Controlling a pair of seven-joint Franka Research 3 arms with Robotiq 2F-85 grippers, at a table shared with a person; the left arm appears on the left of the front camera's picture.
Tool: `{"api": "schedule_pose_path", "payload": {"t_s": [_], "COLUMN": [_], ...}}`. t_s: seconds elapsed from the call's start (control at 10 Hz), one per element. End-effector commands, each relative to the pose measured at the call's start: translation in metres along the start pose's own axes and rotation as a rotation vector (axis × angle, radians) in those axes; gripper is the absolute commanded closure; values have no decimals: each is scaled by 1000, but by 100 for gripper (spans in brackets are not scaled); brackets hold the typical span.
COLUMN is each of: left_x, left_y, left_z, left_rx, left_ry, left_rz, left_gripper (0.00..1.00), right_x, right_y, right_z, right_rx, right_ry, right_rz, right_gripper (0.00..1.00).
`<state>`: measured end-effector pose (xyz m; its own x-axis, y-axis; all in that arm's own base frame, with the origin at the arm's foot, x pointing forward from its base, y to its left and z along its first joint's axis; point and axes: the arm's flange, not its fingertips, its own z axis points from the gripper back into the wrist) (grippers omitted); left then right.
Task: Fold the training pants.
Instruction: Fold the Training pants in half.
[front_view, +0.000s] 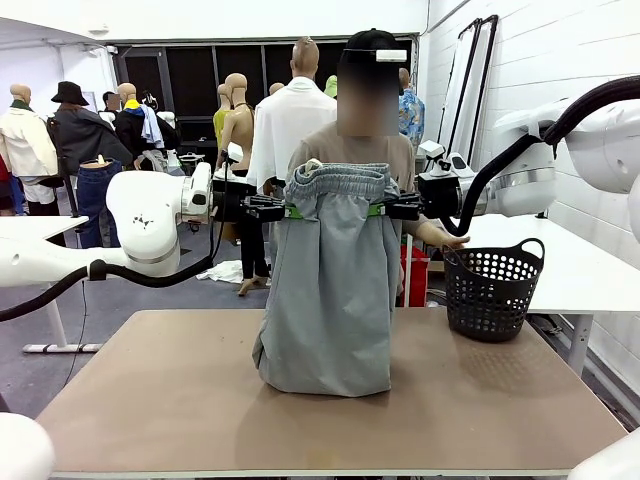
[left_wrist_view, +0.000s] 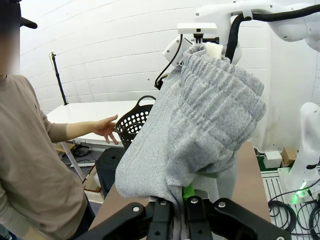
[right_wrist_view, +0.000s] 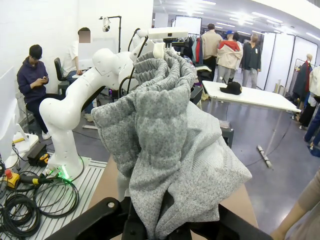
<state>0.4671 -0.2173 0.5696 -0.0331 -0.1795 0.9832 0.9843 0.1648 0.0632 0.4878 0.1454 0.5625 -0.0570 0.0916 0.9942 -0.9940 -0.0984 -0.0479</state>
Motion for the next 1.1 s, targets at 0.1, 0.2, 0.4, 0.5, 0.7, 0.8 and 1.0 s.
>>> {"api": "schedule_pose_path", "payload": {"t_s": [0.1,0.2,0.4,0.5,0.7,0.8,1.0], "left_x": [2,2,0,1,7,11,10], "left_y": [2,2,6,14,33,46,72], "left_z": [2,2,-1,-4,-8,-10,-13], "left_rx": [-2,-2,11,25,48,69,129], "left_ry": [-2,-2,-5,-1,12,27,71], "left_rz": [-12,-12,-18,-32,-47,-51,-65], "left_gripper": [100,100,100,100,100,100,100], "right_x": [1,1,-1,-2,2,5,8], "right_y": [0,0,-10,-19,-38,-51,-74], "right_z": [0,0,3,5,9,10,12], "right_rx": [-4,-4,-4,-13,-12,-8,-19], "right_ry": [-7,-7,4,14,19,35,58], "right_rz": [1,1,12,16,34,52,94], "right_gripper": [100,100,100,100,100,100,100]}}
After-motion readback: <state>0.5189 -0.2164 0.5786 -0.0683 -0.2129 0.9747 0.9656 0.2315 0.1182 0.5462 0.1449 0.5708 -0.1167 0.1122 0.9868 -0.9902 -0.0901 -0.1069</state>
